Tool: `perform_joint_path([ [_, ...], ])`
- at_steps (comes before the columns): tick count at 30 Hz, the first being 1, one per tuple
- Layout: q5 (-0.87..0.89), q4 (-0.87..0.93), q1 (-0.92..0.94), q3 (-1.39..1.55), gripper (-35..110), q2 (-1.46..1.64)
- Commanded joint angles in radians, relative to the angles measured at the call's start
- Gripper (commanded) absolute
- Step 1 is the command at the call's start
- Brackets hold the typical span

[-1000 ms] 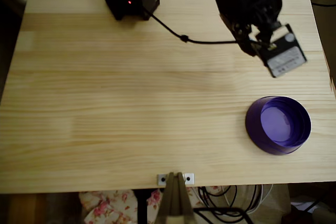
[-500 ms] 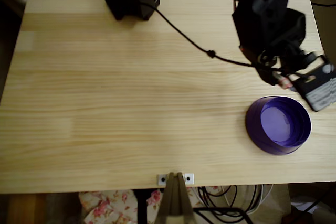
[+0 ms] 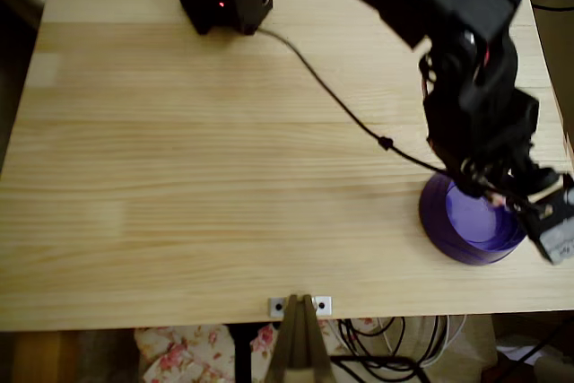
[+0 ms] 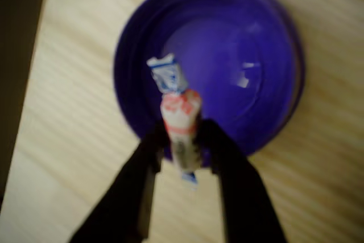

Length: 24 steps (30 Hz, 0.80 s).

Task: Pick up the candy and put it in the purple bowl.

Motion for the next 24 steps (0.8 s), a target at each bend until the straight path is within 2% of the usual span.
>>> perform_joint_path([
  [1,0.003,0.008,0.0,-0.137,0,0.041],
  [21,-0.002,0.012,0.005,-0.12,0,0.048],
  [24,0.0,0.015,0.008,-0.133,6,0.044],
])
